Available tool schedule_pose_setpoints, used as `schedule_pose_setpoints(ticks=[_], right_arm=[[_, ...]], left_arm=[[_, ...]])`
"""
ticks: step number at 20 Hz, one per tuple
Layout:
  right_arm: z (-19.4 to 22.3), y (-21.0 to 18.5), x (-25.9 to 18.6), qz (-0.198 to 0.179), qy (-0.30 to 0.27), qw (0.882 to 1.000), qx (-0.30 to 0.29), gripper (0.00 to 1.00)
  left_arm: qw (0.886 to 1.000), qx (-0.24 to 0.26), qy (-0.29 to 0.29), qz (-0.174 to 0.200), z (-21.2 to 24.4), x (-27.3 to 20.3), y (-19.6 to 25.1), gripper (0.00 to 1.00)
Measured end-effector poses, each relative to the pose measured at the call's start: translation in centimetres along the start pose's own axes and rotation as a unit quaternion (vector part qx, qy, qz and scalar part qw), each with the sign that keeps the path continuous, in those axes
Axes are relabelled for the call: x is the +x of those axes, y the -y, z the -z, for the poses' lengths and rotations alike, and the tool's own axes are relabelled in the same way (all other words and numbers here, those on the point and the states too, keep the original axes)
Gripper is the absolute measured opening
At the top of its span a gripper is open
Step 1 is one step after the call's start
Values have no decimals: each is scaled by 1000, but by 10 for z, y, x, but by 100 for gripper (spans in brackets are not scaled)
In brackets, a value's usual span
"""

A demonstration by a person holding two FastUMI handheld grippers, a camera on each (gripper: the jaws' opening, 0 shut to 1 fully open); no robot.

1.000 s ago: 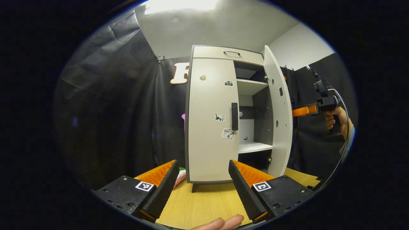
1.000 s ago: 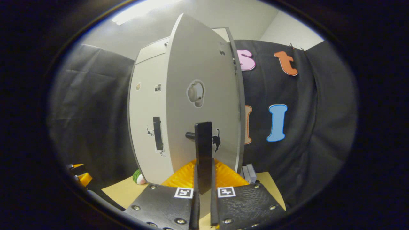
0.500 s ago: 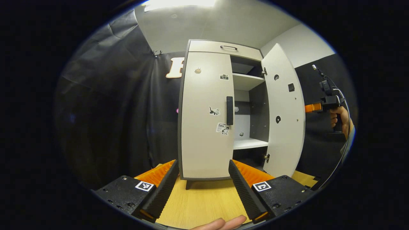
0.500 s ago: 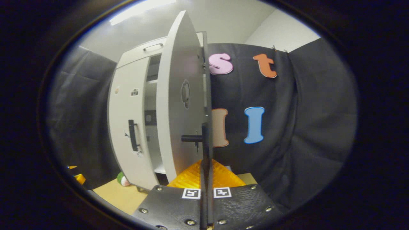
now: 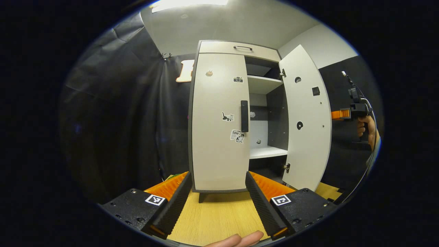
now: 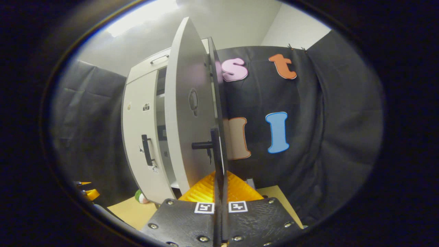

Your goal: Open the right door of the double-door shoe cabinet with the right hand, and open the left door with the left hand.

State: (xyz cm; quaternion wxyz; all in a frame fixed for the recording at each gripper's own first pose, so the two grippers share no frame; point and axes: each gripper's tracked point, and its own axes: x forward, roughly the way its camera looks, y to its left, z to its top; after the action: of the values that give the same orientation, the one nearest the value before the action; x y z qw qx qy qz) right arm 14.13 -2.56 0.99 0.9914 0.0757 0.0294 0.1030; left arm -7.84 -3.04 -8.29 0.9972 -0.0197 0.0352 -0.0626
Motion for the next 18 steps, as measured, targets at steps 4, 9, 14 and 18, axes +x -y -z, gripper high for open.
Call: schedule_pose_setpoints(ticks=[4, 9, 14, 18], right_arm=[[2, 9, -18, 24, 14, 999, -22, 4], [3, 38, -60, 112, 57, 988, -93, 64], [22, 20, -106, 108, 58, 988, -93, 99], [37, 1, -132, 105, 53, 991, -57, 97]], left_arm=[[1000, -7, 7, 4, -7, 15, 5, 96], [1000, -14, 18, 9, -31, 54, 17, 96], [1000, -7, 16, 23, -46, 95, 39, 96], [999, -4, 19, 27, -64, 136, 57, 96]])
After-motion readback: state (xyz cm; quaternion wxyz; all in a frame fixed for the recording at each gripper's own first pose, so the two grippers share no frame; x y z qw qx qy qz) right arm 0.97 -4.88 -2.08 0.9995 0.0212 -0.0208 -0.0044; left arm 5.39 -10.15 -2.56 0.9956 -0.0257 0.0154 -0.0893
